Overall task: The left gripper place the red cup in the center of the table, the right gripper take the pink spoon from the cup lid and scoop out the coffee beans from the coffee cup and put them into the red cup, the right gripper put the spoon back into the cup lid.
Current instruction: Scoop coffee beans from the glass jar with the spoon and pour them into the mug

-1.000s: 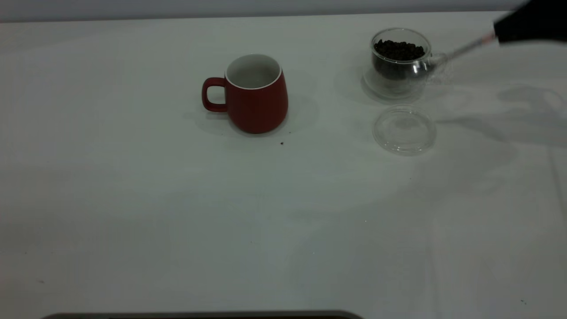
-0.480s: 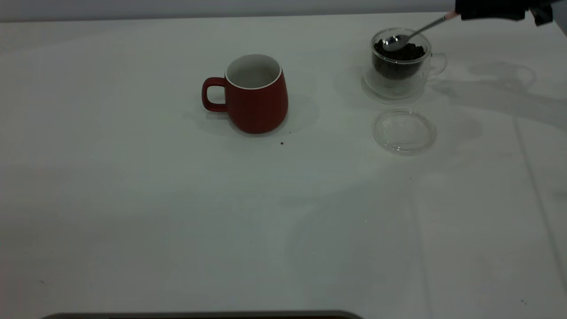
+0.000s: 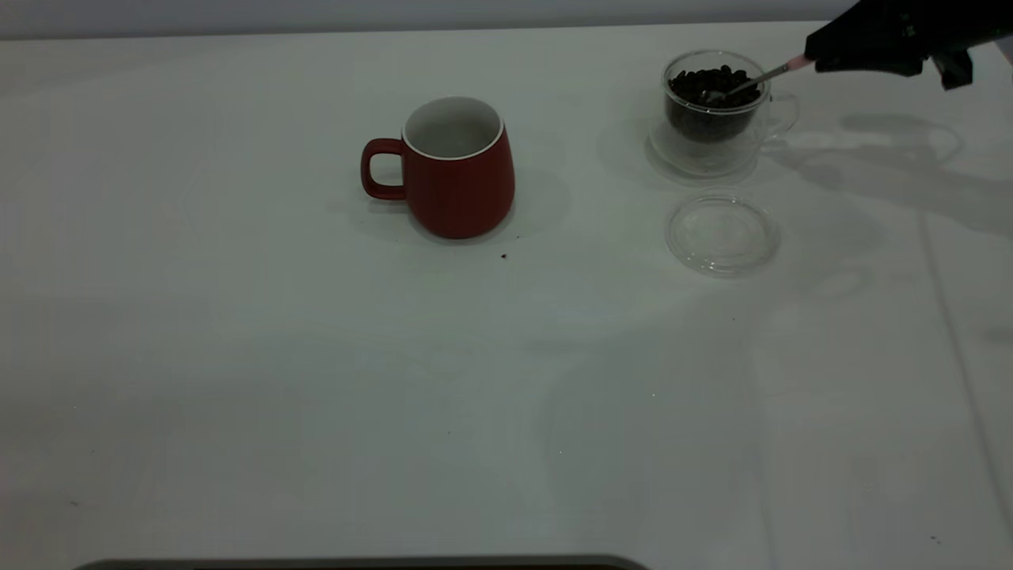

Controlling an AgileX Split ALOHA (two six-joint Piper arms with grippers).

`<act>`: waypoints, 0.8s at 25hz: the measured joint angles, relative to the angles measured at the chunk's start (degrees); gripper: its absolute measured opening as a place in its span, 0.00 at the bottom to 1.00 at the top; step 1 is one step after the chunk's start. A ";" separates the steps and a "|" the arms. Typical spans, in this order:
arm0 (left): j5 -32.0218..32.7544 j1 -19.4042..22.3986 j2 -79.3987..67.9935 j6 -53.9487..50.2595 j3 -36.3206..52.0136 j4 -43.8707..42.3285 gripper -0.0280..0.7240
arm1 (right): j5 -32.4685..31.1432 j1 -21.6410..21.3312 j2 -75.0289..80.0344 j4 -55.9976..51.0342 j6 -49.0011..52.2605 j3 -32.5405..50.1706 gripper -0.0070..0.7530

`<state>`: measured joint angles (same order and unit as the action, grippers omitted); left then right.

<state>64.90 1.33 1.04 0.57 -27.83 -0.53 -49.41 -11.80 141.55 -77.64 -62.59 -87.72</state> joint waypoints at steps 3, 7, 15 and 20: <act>0.00 0.00 0.00 0.00 0.00 0.00 0.70 | -0.67 0.00 0.12 -0.19 0.81 0.00 0.14; 0.00 0.00 0.00 0.00 0.00 0.00 0.70 | -2.53 -0.89 0.06 -1.21 1.11 0.00 0.14; 0.00 0.00 0.00 -0.11 0.00 0.00 0.70 | -4.47 -3.14 -1.83 0.42 4.66 0.00 0.14; 0.00 0.00 0.00 -0.11 0.00 0.00 0.70 | -5.10 -3.41 -1.79 2.68 9.62 0.00 0.14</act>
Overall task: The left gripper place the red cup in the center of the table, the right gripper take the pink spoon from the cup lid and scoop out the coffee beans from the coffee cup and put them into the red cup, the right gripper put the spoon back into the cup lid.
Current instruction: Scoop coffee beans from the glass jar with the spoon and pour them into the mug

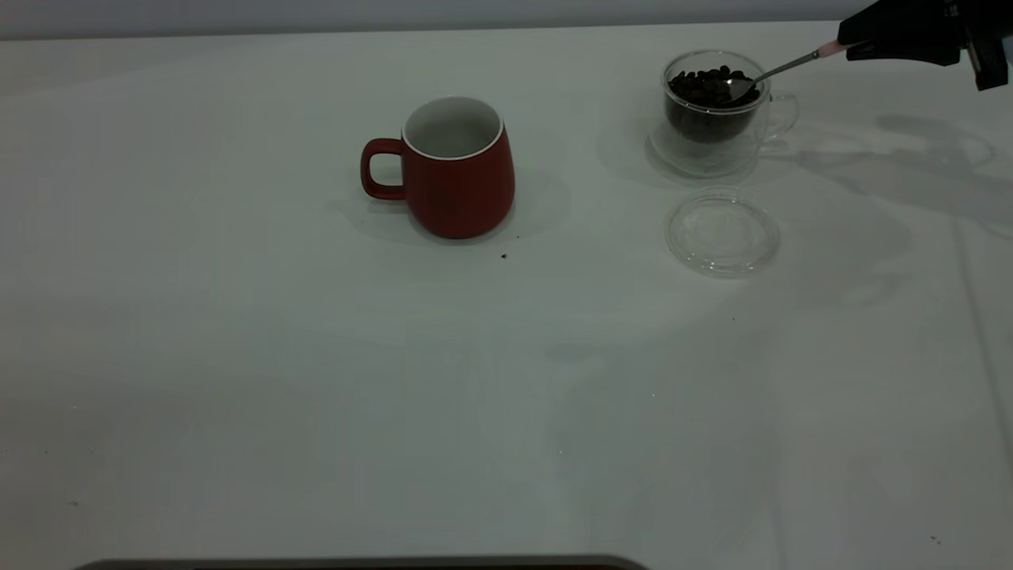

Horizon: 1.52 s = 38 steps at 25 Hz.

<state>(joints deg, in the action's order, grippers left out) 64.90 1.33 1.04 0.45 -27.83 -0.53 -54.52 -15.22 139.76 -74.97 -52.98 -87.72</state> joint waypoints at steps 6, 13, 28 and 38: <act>0.00 0.00 0.00 0.00 0.00 0.00 0.70 | -1.56 -0.89 1.35 -2.09 2.78 0.00 0.14; 0.00 0.00 0.00 0.00 0.00 0.00 0.70 | -5.83 -2.62 2.83 -6.31 3.18 0.00 0.14; 0.00 0.02 0.00 0.00 0.00 0.00 0.70 | -11.20 -4.49 2.83 -9.39 3.54 0.00 0.14; 0.00 0.02 0.00 0.13 0.00 0.00 0.70 | -11.20 3.17 2.77 -10.83 3.54 0.00 0.14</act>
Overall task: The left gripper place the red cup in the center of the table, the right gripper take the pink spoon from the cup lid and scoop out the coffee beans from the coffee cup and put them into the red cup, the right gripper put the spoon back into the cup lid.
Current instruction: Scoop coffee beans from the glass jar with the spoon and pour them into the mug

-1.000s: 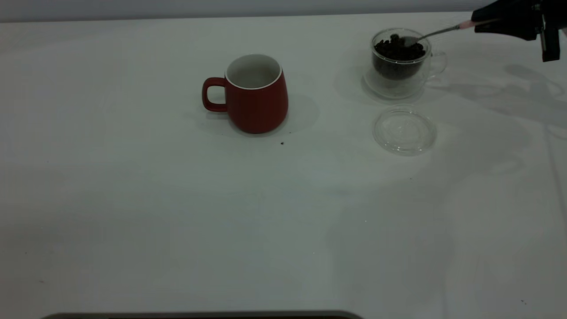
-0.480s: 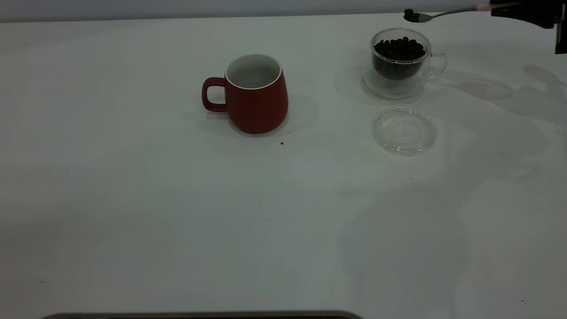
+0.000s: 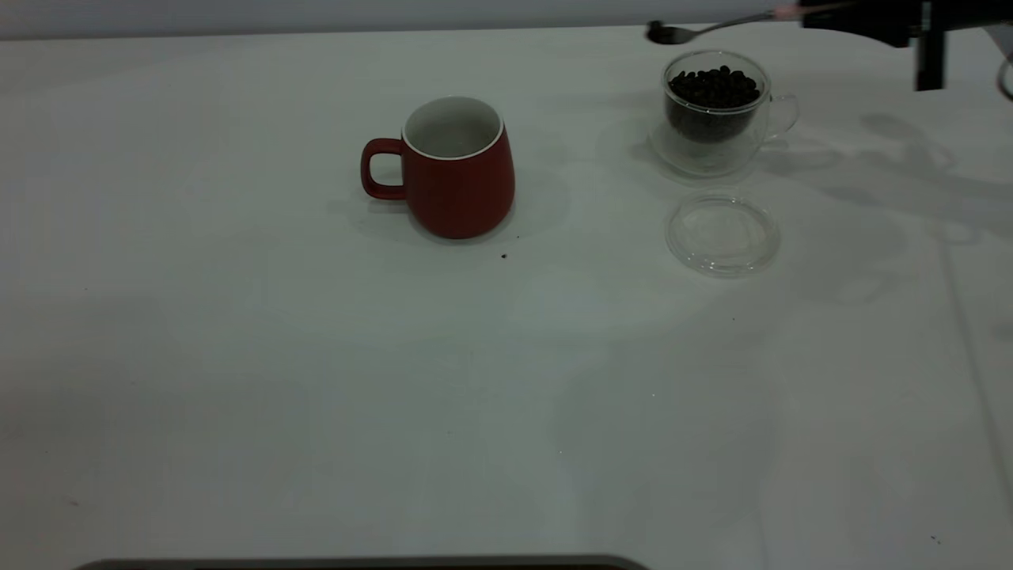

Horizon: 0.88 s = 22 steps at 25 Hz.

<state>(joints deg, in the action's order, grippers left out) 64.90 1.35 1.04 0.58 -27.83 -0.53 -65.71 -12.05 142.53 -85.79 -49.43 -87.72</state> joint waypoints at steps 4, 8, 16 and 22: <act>0.00 0.00 0.00 0.00 0.00 0.00 0.70 | 0.00 4.20 0.00 -0.77 0.00 0.00 0.14; 0.00 0.00 0.00 0.00 0.00 0.00 0.70 | 0.00 8.61 0.00 -1.72 0.00 0.00 0.14; 0.00 0.00 0.00 0.00 0.00 0.00 0.70 | 2.16 16.68 0.00 -3.32 -0.63 0.00 0.14; 0.00 0.00 0.00 0.00 0.00 0.00 0.70 | 9.70 19.37 0.00 -3.65 -7.17 0.00 0.14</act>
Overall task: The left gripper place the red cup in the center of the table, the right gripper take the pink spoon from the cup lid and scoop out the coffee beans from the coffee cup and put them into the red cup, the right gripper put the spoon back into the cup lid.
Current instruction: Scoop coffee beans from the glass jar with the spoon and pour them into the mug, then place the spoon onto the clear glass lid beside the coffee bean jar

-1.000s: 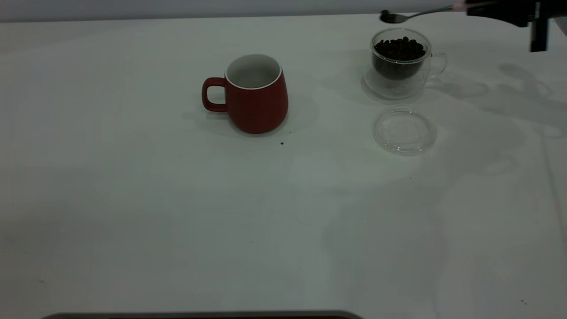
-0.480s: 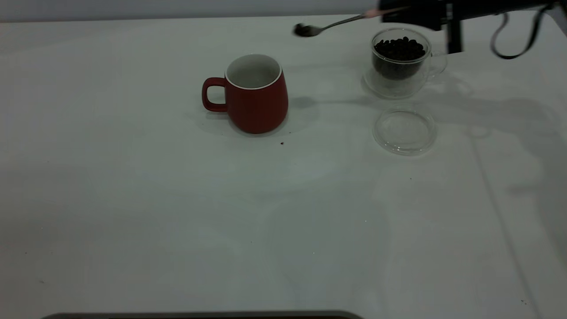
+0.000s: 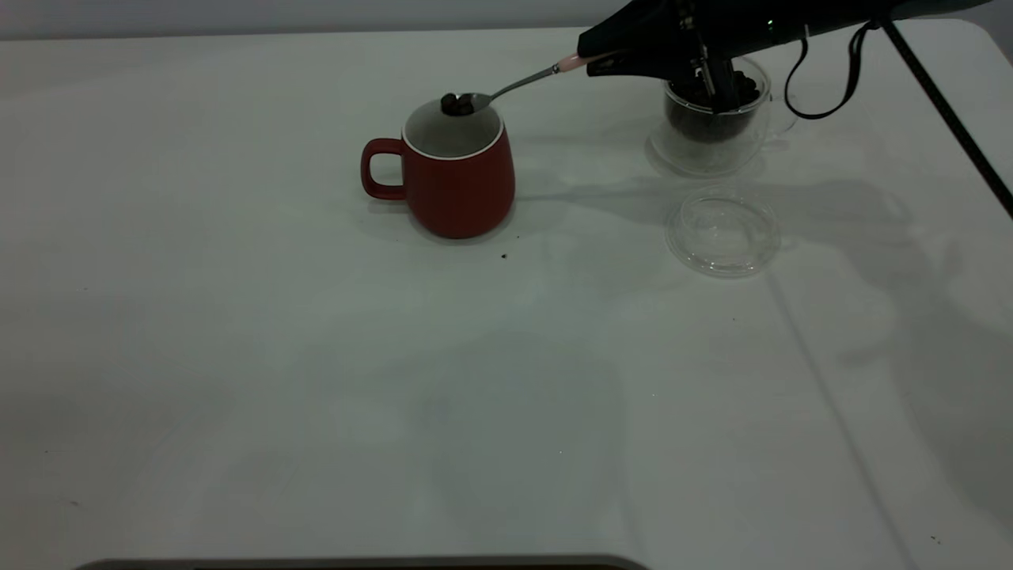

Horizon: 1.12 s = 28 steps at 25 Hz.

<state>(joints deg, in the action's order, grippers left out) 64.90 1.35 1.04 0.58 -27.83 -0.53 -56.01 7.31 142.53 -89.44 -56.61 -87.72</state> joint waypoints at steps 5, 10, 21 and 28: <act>0.00 0.00 0.00 -0.05 0.00 0.00 0.70 | 3.71 1.87 -0.34 -0.32 -14.22 0.00 0.14; 0.00 0.00 0.00 -0.13 0.00 0.00 0.70 | 6.03 3.51 -3.62 0.51 -28.37 0.00 0.14; 0.00 0.00 0.00 -0.13 0.00 0.00 0.70 | -1.30 -1.54 -16.01 21.20 -20.83 0.00 0.14; 0.00 0.00 0.00 -0.13 0.00 0.00 0.70 | -10.86 -15.76 -16.07 35.57 -7.99 0.00 0.14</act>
<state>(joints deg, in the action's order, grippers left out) 64.90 1.35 1.04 0.45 -27.83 -0.53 -66.87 -8.45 126.46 -53.86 -64.60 -87.72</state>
